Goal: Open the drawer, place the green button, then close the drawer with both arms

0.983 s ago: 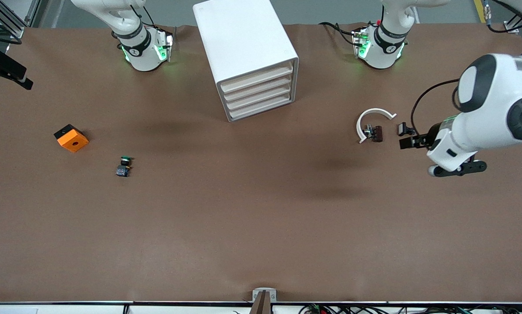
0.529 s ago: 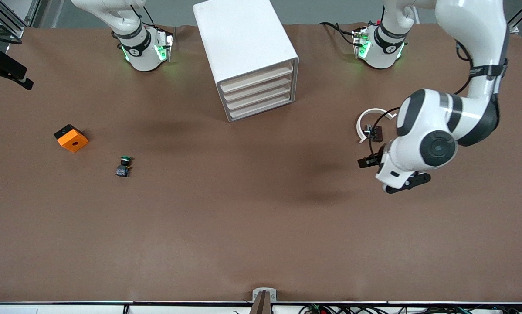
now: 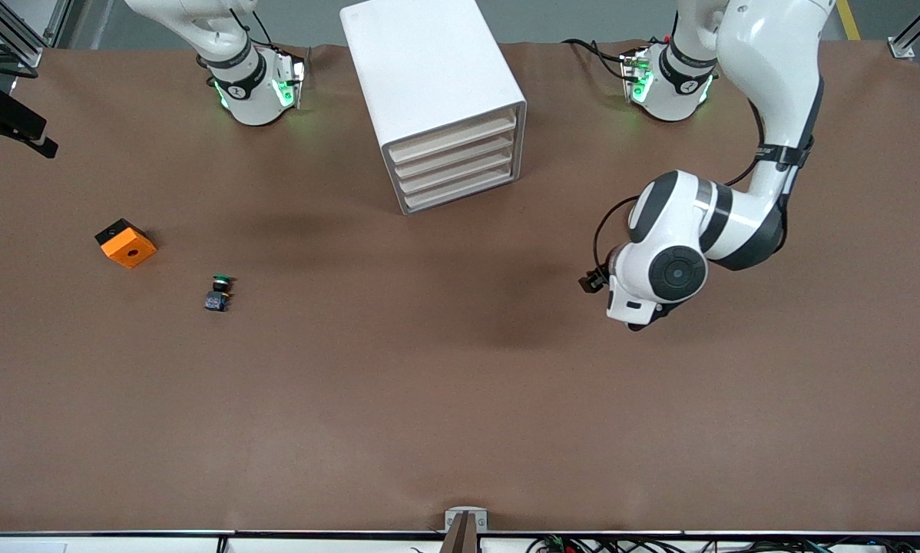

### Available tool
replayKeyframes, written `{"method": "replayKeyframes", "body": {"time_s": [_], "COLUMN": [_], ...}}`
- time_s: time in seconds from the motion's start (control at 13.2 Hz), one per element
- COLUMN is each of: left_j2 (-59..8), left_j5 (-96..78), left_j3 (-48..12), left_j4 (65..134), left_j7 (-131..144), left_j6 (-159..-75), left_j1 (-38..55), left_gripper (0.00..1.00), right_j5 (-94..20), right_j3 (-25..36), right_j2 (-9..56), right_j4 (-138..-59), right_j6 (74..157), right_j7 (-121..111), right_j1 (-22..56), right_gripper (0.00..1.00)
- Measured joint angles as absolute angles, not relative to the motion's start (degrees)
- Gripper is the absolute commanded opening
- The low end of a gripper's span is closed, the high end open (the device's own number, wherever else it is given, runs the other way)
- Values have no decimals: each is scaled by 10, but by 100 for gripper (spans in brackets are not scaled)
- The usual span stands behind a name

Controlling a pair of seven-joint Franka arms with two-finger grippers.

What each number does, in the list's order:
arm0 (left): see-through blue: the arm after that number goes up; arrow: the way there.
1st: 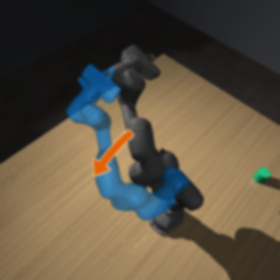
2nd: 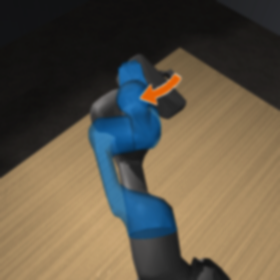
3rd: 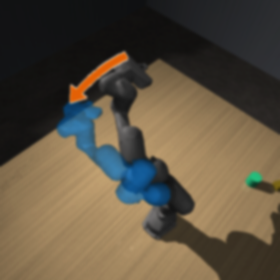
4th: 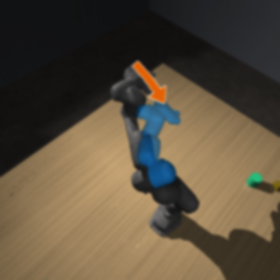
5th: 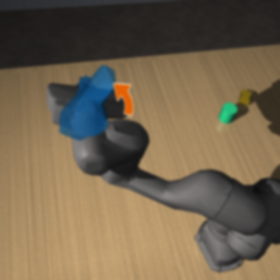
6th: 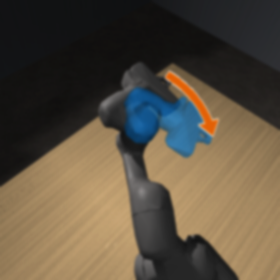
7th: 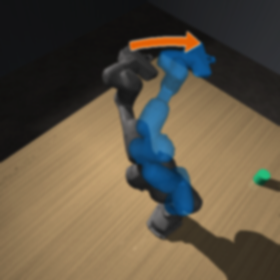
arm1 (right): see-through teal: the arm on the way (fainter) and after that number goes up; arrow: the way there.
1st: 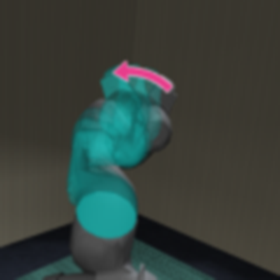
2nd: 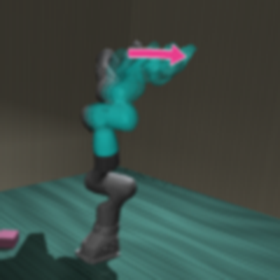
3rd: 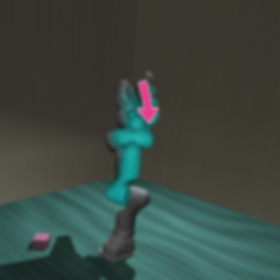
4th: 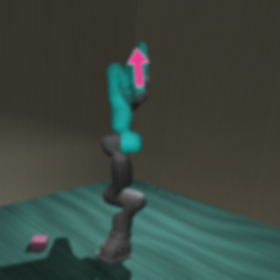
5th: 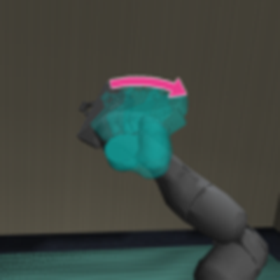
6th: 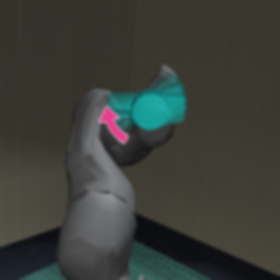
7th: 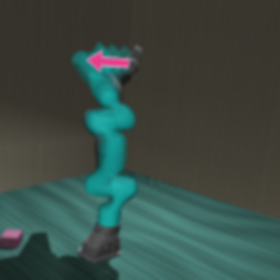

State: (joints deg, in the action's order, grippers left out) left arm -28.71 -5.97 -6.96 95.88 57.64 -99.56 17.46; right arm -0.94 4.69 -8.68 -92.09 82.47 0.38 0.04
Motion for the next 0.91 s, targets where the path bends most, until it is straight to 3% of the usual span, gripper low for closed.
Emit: {"method": "replayKeyframes", "body": {"time_s": [0.53,0.91], "left_j2": [-366,-395], "left_j5": [-150,-194], "left_j3": [-77,-77], "left_j4": [930,913], "left_j7": [740,852], "left_j6": [-927,-787], "left_j1": [164,154], "left_gripper": [100,100], "right_j5": [-9,-9], "right_j3": [49,49], "right_j2": [-87,-87], "right_j4": [-921,-921], "right_j6": [825,827], "right_j7": [4,4], "right_j1": [0,0], "right_gripper": [100,100]}}
